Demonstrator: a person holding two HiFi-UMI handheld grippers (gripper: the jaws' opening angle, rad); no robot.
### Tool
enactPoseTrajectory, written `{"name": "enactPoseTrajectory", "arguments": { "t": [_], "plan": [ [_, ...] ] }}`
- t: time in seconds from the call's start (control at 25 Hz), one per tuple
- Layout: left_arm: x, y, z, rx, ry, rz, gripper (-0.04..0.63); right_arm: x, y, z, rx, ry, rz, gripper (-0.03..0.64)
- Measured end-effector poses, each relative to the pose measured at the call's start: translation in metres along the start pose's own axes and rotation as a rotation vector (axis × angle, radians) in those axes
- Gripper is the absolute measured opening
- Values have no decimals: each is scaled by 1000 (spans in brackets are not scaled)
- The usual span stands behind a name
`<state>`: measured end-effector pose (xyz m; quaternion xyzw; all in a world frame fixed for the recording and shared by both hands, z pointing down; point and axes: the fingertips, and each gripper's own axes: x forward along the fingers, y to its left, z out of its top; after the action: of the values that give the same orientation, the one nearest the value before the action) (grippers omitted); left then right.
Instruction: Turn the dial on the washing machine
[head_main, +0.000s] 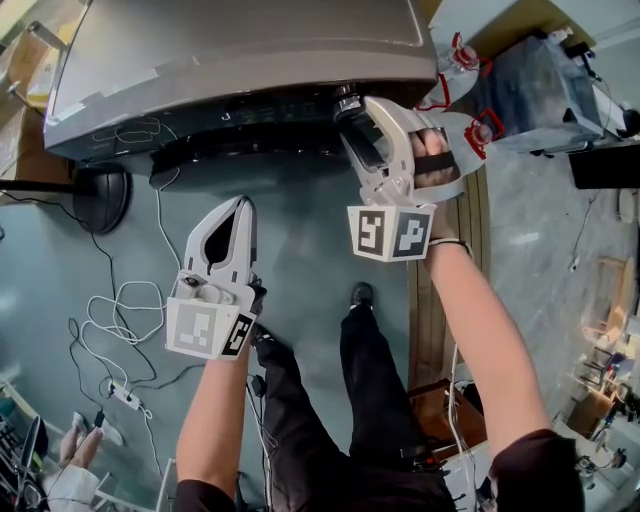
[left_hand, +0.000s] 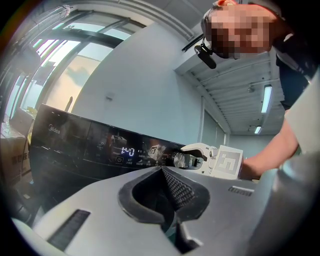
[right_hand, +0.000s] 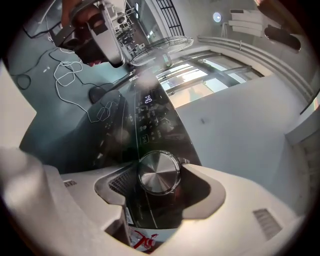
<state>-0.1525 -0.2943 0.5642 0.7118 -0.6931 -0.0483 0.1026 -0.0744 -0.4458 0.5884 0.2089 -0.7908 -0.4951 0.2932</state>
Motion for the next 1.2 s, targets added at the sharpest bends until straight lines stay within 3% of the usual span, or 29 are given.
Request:
{"name": "enactPoseTrajectory", "arguments": {
  "t": [0.16,0.44,0.88,1.2],
  "plan": [
    [0,-5,-4,-12,3,-2,15,-1,-2,1,34,5,-8,284],
    [-5,-9,-13,-28,17,-1,15,-1,-6,1,204,8,-19,282],
    [-7,-11,-16,-39,19,1,15,-2,-12,1,522,29,-22,279],
    [-10,-12,-17,-35,18,13,15,-4,-13,-5,850,39,-19,276]
  ]
}}
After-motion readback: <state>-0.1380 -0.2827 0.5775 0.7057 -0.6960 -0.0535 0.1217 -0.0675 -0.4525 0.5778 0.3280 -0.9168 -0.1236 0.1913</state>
